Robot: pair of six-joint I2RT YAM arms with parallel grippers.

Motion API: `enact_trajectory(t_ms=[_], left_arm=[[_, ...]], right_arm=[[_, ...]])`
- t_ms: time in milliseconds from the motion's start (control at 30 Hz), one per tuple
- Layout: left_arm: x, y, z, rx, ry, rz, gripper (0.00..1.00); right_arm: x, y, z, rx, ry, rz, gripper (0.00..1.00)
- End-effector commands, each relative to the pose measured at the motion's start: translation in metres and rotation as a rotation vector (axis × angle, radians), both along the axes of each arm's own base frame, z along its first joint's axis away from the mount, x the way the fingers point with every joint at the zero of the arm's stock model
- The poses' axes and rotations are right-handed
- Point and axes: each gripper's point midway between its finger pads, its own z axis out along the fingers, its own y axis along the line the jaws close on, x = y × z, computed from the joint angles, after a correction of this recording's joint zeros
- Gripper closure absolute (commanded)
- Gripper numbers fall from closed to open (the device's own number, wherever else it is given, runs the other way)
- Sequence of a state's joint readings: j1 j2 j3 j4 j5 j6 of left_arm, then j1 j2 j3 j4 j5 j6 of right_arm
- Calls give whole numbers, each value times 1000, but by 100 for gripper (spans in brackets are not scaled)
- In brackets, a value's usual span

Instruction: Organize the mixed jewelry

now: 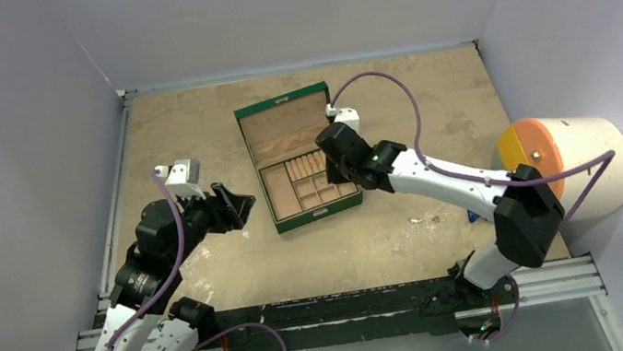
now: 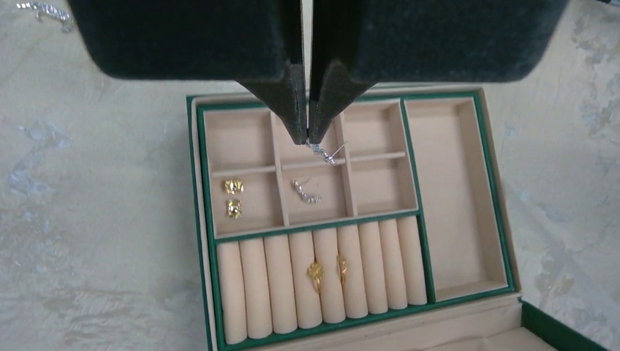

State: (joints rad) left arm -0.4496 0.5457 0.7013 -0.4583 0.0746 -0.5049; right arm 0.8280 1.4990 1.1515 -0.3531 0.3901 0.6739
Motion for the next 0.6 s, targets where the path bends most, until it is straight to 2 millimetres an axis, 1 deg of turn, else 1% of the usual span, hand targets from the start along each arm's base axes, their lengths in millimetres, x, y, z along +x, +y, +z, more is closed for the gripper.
enact_trajectory(t_ms=[0,67,267,433,500,567], left_arm=[[4,2,15,-21,-42,20,34],[4,2,14,-19,-38,21,34],[5,3,14,-17,-36,24,34],[6,3,12,-15,-33,27,34],[6,3,12,-14,-31,27,34],[6,3,11,-12,-29,28,34]], right_arm=[[27,21,11,33,-52,34,100],[32,26,3,29,-40,38,100],[45,33,-15,29,-5,42,100],[44,37,-27,28,25,58,100],[44,37,-31,25,32,57,96],[44,37,-34,24,35,53,89]])
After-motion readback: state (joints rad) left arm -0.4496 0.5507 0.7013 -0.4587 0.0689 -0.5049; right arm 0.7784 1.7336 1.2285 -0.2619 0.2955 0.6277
